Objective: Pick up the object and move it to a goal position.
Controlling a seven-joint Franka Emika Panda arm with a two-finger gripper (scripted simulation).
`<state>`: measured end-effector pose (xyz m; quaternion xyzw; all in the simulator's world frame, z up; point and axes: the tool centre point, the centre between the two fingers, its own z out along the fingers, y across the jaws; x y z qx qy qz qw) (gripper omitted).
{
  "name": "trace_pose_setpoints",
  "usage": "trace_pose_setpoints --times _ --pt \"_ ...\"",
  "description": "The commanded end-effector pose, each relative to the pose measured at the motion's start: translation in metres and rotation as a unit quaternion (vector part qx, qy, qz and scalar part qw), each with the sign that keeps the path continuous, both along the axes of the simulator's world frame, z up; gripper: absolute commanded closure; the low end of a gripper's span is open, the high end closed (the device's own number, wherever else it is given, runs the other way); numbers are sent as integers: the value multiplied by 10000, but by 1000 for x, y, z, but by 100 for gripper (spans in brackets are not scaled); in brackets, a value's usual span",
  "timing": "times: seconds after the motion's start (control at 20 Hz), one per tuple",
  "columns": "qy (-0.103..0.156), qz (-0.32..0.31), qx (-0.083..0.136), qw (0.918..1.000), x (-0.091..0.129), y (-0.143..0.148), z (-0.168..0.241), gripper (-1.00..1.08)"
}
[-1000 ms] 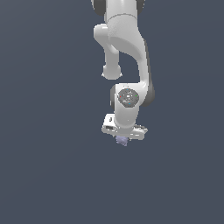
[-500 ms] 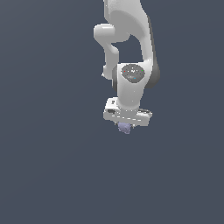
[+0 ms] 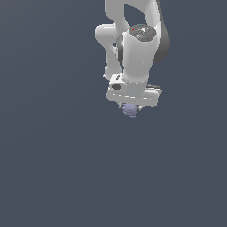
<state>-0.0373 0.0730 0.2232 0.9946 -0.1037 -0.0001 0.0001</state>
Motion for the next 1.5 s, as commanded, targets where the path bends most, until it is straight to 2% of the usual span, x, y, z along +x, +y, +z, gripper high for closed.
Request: trace_pose_setpoints --times 0.0,0.85,1.15,1.45 --pt "-1 -1 -1 10000 -12 3 24 108" --pt "-2 -1 -6 10000 -88 26 192 108" --pt "-2 0 -4 10000 -103 31 228 108" --pt "-1 0 -2 10000 -109 34 246 108"
